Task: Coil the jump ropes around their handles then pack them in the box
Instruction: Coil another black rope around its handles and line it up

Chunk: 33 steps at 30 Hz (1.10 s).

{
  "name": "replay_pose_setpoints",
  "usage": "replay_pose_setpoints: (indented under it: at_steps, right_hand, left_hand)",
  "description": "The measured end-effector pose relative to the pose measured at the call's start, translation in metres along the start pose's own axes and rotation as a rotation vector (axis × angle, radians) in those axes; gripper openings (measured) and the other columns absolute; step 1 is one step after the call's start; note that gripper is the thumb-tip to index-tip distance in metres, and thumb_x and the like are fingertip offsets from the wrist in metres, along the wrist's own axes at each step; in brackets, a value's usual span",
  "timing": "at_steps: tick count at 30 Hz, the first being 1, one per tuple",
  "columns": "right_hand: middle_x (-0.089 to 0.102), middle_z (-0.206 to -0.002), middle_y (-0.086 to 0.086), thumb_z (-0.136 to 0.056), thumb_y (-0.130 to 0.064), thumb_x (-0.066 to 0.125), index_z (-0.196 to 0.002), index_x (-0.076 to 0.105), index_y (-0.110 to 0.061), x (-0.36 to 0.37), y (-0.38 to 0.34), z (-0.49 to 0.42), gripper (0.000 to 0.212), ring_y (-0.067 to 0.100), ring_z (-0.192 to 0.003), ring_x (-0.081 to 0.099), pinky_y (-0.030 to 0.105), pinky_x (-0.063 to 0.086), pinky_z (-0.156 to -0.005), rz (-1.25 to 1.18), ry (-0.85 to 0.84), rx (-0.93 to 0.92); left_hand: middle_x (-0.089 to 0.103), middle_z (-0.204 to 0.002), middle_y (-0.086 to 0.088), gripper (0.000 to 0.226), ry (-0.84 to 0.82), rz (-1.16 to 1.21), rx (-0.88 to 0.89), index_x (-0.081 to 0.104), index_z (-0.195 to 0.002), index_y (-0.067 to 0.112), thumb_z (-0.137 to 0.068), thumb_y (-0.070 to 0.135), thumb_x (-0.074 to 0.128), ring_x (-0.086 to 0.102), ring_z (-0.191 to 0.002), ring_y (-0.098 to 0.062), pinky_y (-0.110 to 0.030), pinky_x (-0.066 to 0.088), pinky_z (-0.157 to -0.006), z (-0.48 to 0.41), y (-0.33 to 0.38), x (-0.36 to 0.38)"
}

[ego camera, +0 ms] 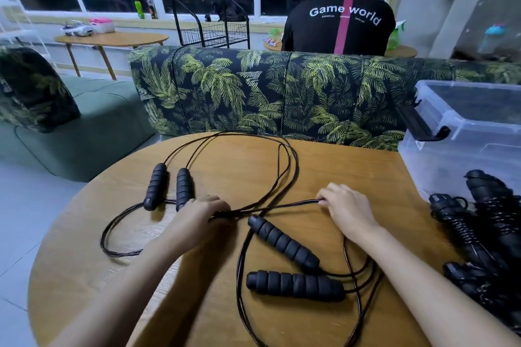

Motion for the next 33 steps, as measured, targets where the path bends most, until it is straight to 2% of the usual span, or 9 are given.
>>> replay_pose_setpoints:
  at_steps: [4, 7, 10, 13, 15, 19, 23, 27, 33]
  right_hand:
    - [0.052, -0.136, -0.006, -0.101, -0.031, 0.051, -0.137, 0.053, -0.021, -0.003, -0.016, 0.002, 0.037, 0.016, -0.126, 0.043, 0.030, 0.045, -0.094, -0.029, -0.001, -0.006]
    - [0.039, -0.154, -0.001, -0.096, -0.024, 0.058, -0.147, 0.043, -0.020, -0.013, -0.062, 0.000, 0.053, 0.021, -0.146, 0.028, 0.036, 0.015, -0.119, -0.120, 0.080, -0.291]
    - [0.037, -0.156, -0.004, -0.098, -0.025, 0.054, -0.150, 0.038, -0.021, 0.005, -0.103, -0.014, 0.054, 0.019, -0.150, 0.016, 0.035, -0.005, -0.119, -0.123, -0.045, -0.476]
    - [0.057, -0.139, -0.002, -0.100, -0.025, 0.052, -0.139, 0.054, -0.021, 0.023, -0.123, -0.027, 0.039, 0.019, -0.142, 0.033, 0.038, -0.010, -0.118, -0.114, -0.159, -0.489]
    - [0.065, -0.123, -0.002, -0.100, -0.023, 0.052, -0.130, 0.061, -0.023, 0.030, -0.130, -0.029, 0.031, 0.018, -0.127, 0.045, 0.045, -0.003, -0.123, -0.074, -0.199, -0.498]
    - [0.065, -0.119, -0.004, -0.099, -0.023, 0.055, -0.123, 0.066, -0.022, 0.033, -0.134, -0.030, 0.026, 0.017, -0.117, 0.052, 0.044, 0.010, -0.123, -0.083, -0.172, -0.506]
    - [0.065, -0.116, 0.001, -0.098, -0.013, 0.056, -0.123, 0.067, -0.018, 0.036, -0.136, -0.031, 0.028, 0.021, -0.114, 0.052, 0.043, 0.017, -0.122, -0.090, -0.128, -0.517]
    - [0.071, -0.099, 0.004, -0.087, -0.009, 0.070, -0.108, 0.074, -0.016, 0.027, -0.138, -0.027, 0.022, 0.025, -0.096, 0.062, 0.048, 0.033, -0.115, -0.167, 0.009, -0.580]
    - [0.074, -0.086, -0.003, -0.073, -0.008, 0.082, -0.093, 0.077, -0.016, 0.005, -0.121, -0.023, 0.022, 0.013, -0.077, 0.070, 0.046, 0.043, -0.103, -0.348, 0.248, -0.515]
  left_hand:
    - [0.064, -0.109, 0.002, 0.027, 0.018, -0.043, -0.014, 0.068, -0.119, 0.020, -0.093, 0.023, 0.064, 0.062, -0.101, -0.023, -0.036, 0.046, -0.087, -0.006, 0.015, 0.006]
    - [0.062, -0.111, 0.002, 0.028, 0.052, -0.019, -0.016, 0.066, -0.121, 0.019, -0.094, 0.027, 0.063, 0.065, -0.099, -0.023, -0.035, 0.051, -0.080, -0.007, 0.031, 0.008]
    - [0.063, -0.107, 0.002, 0.025, 0.043, 0.015, 0.003, 0.067, -0.118, 0.019, -0.095, 0.028, 0.061, 0.064, -0.097, -0.024, -0.040, 0.051, -0.079, -0.009, 0.040, 0.007]
    - [0.065, -0.100, 0.003, 0.029, 0.003, 0.057, -0.007, 0.071, -0.111, 0.022, -0.094, 0.041, 0.057, 0.064, -0.092, -0.025, -0.040, 0.051, -0.080, -0.009, 0.037, 0.002]
    - [0.064, -0.116, 0.005, 0.035, 0.041, -0.067, -0.089, 0.070, -0.113, 0.028, -0.095, 0.052, 0.052, 0.057, -0.111, -0.025, -0.040, 0.043, -0.096, -0.011, 0.026, -0.006]
    - [0.029, -0.154, -0.001, 0.047, 0.011, -0.289, -0.482, 0.053, -0.133, 0.041, -0.091, 0.062, 0.052, 0.022, -0.140, -0.038, -0.055, 0.022, -0.111, -0.002, -0.023, -0.024]
    - [0.040, -0.146, 0.000, 0.046, -0.073, -0.173, -0.488, 0.053, -0.134, 0.037, -0.089, 0.040, 0.062, 0.037, -0.131, -0.036, -0.060, 0.029, -0.108, 0.002, -0.046, -0.014]
    - [0.048, -0.142, 0.000, 0.030, 0.049, -0.183, -0.483, 0.068, -0.114, 0.028, -0.088, 0.014, 0.060, 0.045, -0.124, -0.035, -0.053, 0.040, -0.098, 0.006, -0.073, -0.015]
    - [0.064, -0.129, -0.004, 0.028, 0.190, -0.070, -0.512, 0.071, -0.112, 0.025, -0.089, 0.017, 0.057, 0.056, -0.114, -0.037, -0.052, 0.046, -0.090, 0.014, -0.107, -0.025]
Point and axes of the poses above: each hand's wrist, its own z-axis away from the middle knuckle, its own x-axis out of the palm, y = z × x, the point moved 7 cm from there along -z, towards the middle knuckle
